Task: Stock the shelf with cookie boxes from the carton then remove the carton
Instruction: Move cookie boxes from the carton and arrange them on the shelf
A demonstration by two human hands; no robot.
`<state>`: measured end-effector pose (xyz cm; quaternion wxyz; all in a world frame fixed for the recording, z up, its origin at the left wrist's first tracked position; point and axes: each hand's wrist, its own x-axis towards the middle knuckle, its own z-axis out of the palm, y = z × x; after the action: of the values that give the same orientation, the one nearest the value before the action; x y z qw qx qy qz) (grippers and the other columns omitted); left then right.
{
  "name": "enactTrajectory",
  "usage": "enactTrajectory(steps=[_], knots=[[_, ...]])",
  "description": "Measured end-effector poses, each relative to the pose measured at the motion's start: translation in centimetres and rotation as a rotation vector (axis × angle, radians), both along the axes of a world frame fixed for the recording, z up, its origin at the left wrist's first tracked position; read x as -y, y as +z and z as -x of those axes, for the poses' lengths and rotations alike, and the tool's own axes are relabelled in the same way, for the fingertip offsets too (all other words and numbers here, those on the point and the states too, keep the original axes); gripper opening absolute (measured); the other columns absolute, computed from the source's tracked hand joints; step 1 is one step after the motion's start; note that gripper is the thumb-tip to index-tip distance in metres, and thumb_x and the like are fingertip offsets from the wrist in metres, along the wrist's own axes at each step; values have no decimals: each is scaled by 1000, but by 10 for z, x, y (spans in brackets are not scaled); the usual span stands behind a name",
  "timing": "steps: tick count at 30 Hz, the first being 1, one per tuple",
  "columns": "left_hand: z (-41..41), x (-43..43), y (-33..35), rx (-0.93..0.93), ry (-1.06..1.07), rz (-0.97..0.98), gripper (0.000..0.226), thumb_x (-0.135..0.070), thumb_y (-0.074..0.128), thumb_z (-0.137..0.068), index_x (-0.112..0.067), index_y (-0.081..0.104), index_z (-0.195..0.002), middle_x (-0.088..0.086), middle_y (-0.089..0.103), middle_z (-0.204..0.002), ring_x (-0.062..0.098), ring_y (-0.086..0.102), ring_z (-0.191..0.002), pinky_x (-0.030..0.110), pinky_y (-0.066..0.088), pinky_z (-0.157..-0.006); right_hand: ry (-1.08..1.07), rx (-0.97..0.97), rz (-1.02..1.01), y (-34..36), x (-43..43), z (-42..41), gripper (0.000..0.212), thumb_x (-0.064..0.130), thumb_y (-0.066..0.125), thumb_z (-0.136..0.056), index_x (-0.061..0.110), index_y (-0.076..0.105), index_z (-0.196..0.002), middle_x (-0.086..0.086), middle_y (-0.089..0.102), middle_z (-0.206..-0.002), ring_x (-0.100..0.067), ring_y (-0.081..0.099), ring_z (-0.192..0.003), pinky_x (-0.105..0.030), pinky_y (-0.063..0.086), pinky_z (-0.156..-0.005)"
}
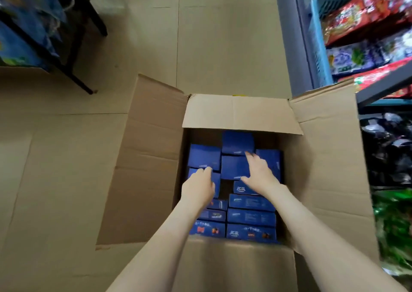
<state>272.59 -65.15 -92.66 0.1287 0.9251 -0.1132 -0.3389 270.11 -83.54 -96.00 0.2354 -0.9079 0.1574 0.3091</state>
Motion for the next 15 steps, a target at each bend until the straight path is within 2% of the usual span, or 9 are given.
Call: enactTrajectory(steps=[4, 9, 12, 15], knots=[[-26, 12, -53, 124, -52, 61, 48, -22, 44, -95, -15, 35, -142, 8, 42, -142, 28, 43, -125, 38, 40, -96, 109, 65, 129, -48, 14, -50, 85, 39, 56, -92, 28, -3, -152, -2, -5, -161, -27, -2, -147, -42, 11, -117], [-50, 26, -97, 207, -82, 180, 61, -24, 49, -91, -16, 28, -147, 10, 19, -157, 27, 19, -143, 35, 21, -114, 351, 24, 206, -86, 32, -102, 102, 56, 62, -81, 30, -6, -152, -1, -10, -160, -29, -5, -147, -48, -1, -116], [-56, 31, -111, 199, -92, 180, 64, -25, 50, -92, -14, 23, -149, 9, 17, -157, 25, 15, -145, 32, 14, -115, 353, 110, 201, -97, 39, -116, 106, 57, 65, -78, 28, -5, -152, -1, -3, -160, -30, 1, -147, -49, 7, -116], [-58, 36, -114, 163, -58, 204, 62, -25, 49, -93, -13, 24, -148, 9, 18, -157, 25, 16, -144, 33, 17, -115, 302, 227, 233, -93, 48, -118, 101, 54, 67, -77, 22, 8, -152, -9, 15, -156, -36, 17, -142, -49, 21, -112]])
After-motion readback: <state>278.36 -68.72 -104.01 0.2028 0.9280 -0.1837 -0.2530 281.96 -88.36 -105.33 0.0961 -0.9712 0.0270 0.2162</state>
